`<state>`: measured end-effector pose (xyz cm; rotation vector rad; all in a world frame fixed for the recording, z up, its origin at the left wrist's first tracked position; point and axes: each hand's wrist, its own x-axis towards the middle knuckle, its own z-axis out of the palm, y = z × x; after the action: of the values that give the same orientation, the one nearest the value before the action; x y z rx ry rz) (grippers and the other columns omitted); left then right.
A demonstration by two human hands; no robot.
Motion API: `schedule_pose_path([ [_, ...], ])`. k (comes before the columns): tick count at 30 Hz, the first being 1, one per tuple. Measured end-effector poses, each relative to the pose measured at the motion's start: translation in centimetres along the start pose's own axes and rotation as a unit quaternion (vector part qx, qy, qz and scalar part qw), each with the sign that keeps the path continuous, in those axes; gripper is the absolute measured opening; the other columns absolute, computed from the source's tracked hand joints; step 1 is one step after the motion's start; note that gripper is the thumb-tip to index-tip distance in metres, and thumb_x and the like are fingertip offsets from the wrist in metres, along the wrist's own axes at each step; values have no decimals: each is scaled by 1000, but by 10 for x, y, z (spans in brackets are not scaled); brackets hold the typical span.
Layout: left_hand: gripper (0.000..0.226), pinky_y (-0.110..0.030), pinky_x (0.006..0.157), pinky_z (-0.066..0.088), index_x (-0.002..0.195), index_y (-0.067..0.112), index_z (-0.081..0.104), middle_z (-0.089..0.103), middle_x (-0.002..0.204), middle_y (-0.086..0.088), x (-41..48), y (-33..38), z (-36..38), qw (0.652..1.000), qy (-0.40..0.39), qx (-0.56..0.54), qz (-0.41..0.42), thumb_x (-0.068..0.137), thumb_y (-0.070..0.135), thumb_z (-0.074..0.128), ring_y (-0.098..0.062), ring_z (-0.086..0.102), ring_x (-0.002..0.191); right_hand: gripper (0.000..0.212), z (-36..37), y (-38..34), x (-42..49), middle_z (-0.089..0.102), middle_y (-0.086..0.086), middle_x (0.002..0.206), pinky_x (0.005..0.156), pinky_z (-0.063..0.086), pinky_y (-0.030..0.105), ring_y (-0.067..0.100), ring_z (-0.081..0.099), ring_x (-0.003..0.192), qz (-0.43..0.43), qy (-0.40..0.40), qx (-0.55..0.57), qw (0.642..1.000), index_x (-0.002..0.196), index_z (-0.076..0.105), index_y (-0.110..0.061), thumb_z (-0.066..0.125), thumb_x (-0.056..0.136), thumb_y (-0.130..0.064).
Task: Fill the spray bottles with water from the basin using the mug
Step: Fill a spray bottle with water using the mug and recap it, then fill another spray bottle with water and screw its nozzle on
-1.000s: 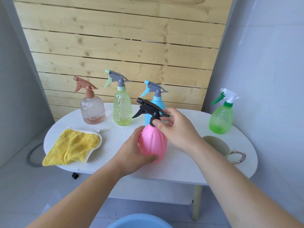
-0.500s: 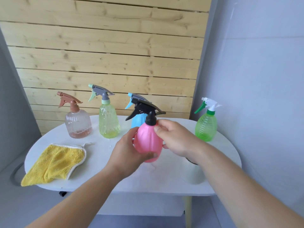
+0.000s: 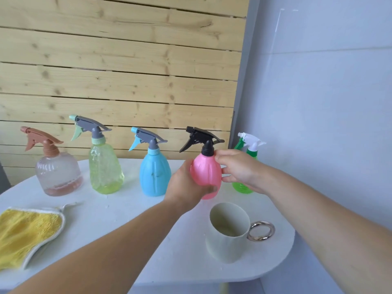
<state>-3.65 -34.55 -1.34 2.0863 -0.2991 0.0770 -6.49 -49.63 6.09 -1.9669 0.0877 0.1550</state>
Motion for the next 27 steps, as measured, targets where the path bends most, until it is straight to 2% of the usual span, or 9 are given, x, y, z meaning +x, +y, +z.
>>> schedule_pose_path([
  [2, 76, -26, 66, 48, 135, 27, 53, 64, 115, 9, 8, -1, 7, 1000, -1, 4, 0, 71, 33, 93, -20, 61, 98, 30, -1, 7, 5, 48, 1, 100, 93, 42, 35, 16, 45, 93, -3, 11, 11, 1000, 121, 59, -4, 42, 102, -20],
  [7, 78, -36, 84, 52, 137, 26, 54, 63, 114, 8, 23, -5, 20, 1000, -4, -4, -9, 70, 31, 93, -22, 60, 102, 31, -5, 21, 16, 49, 8, 98, 88, 23, 32, 16, 37, 97, -20, 18, 49, 998, 112, 58, 0, 45, 98, -25],
  [8, 78, -36, 83, 51, 137, 26, 54, 63, 114, 7, 25, -6, 21, 1000, -6, -4, -11, 70, 30, 94, -22, 60, 102, 31, -6, 23, 17, 57, 20, 103, 114, 21, 55, 12, 31, 101, -19, 20, 57, 998, 116, 59, 0, 44, 101, -23],
  [9, 77, -35, 82, 50, 137, 26, 54, 63, 115, 7, 27, -8, 22, 1000, -8, -2, -11, 70, 30, 93, -22, 60, 102, 33, -8, 27, 18, 58, 30, 121, 115, 33, 50, 29, 58, 106, -15, 26, 59, 998, 122, 59, -1, 43, 104, -23],
  [10, 77, -34, 80, 50, 137, 26, 55, 64, 116, 7, 28, -10, 22, 1000, -11, 0, -10, 70, 30, 93, -22, 60, 102, 34, -9, 30, 19, 51, 29, 137, 117, 28, 52, 40, 39, 137, -14, 31, 62, 998, 127, 57, -2, 42, 105, -23],
  [15, 76, -36, 82, 55, 136, 27, 55, 64, 115, 7, 29, -12, 24, 1000, -8, -6, -17, 71, 33, 93, -22, 62, 103, 26, -8, 36, 20, 51, 23, 141, 116, 33, 48, 36, 43, 135, -31, 30, 81, 996, 110, 67, -23, 41, 107, -22],
  [19, 78, -41, 89, 55, 139, 25, 51, 60, 115, 7, 29, -9, 23, 999, -19, -5, -25, 73, 32, 92, -22, 60, 106, 29, -5, 38, 22, 69, -8, 113, 109, 41, 36, 11, 53, 127, -26, 35, 72, 996, 94, 65, -37, 42, 107, -24],
  [23, 76, -36, 75, 57, 138, 26, 48, 59, 118, 5, 27, -2, 22, 999, -28, 3, -30, 76, 32, 90, -20, 58, 100, 39, -5, 47, 27, 56, -11, 141, 119, 33, 40, 11, 49, 134, -48, 53, 43, 996, 141, 54, -30, 47, 103, -36],
  [27, 77, -37, 69, 63, 140, 25, 48, 59, 120, 4, 24, -1, 23, 999, -26, -1, -36, 76, 31, 90, -19, 60, 97, 65, -3, 50, 28, 49, -13, 148, 120, 30, 40, 8, 45, 136, -50, 54, 30, 997, 147, 47, -28, 50, 86, -52],
])
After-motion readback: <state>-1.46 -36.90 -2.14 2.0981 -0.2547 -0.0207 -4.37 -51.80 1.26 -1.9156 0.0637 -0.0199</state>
